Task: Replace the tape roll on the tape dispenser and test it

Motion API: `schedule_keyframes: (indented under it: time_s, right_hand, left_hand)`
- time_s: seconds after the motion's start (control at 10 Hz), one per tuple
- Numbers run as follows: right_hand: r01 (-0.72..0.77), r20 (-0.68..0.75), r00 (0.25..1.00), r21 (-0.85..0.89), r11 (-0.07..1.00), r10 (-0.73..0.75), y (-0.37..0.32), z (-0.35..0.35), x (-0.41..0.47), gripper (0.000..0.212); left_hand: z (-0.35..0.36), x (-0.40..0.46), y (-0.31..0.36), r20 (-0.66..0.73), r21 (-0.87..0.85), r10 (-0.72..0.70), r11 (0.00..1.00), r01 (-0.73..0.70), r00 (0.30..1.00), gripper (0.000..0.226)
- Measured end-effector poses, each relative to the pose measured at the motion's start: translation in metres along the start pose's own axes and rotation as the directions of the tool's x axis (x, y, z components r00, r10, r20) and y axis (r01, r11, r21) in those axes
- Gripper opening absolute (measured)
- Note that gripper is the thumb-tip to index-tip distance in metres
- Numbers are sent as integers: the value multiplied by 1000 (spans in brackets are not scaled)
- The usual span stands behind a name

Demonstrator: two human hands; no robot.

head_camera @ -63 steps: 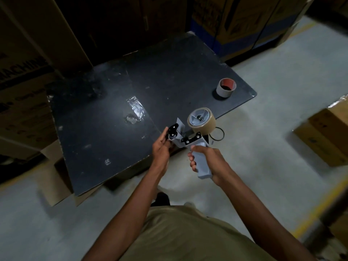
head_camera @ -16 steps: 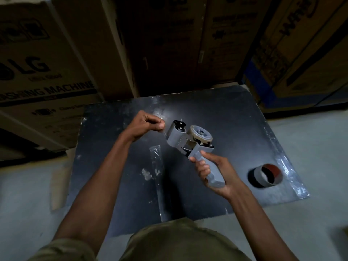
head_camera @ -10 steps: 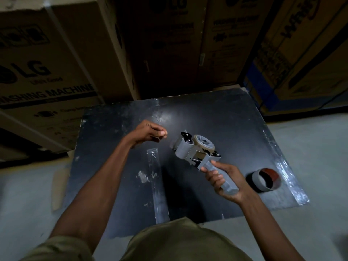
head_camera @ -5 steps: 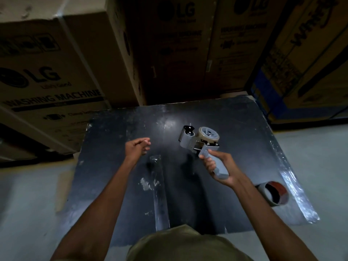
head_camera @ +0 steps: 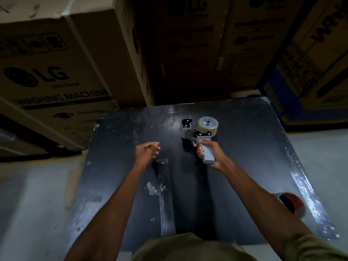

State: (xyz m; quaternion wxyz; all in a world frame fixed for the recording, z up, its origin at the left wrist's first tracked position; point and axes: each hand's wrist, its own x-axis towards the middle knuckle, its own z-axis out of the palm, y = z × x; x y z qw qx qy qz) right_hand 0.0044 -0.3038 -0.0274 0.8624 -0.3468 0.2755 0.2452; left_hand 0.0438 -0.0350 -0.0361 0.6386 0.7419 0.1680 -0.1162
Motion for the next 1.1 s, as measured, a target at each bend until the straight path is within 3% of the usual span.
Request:
schedule_keyframes:
  time_s: [0.4, 0.5, 0.6, 0.8, 0.9, 1.0, 1.1]
  right_hand:
    - [-62, -88, 995, -97, 993, 54, -8, -9, 21, 15]
    - [-82, -122, 991, -194, 978, 59, -10, -6, 14, 17]
    - [-66, -197, 980, -301, 951, 6, -4, -7, 10, 11]
    - [95, -376, 872, -497, 863, -312, 10, -5, -13, 31]
    - [89, -441, 723, -705, 704, -532, 24, 0, -17, 41]
    - [-19, -351, 576, -909, 417, -738, 45, 9, -27, 55]
    - [-83, -160, 476, -987, 137, -865, 70, 18, -34, 63]
  left_hand:
    - [1, 7, -8, 22, 34, -29, 999, 28, 999, 15]
    - [2, 5, -9, 35, 52, -46, 998, 44, 998, 15]
    - [3, 1, -9, 54, 65, -38, 997, 35, 998, 15]
    - [0, -10, -8, 101, 74, -13, 997, 5, 995, 16]
    - [-4, -17, -8, 142, 99, 34, 994, -48, 989, 19]
    - [-9, -27, -8, 172, 202, 113, 968, -147, 979, 23]
    - [-18, -32, -10, 222, 407, 235, 860, -309, 946, 28]
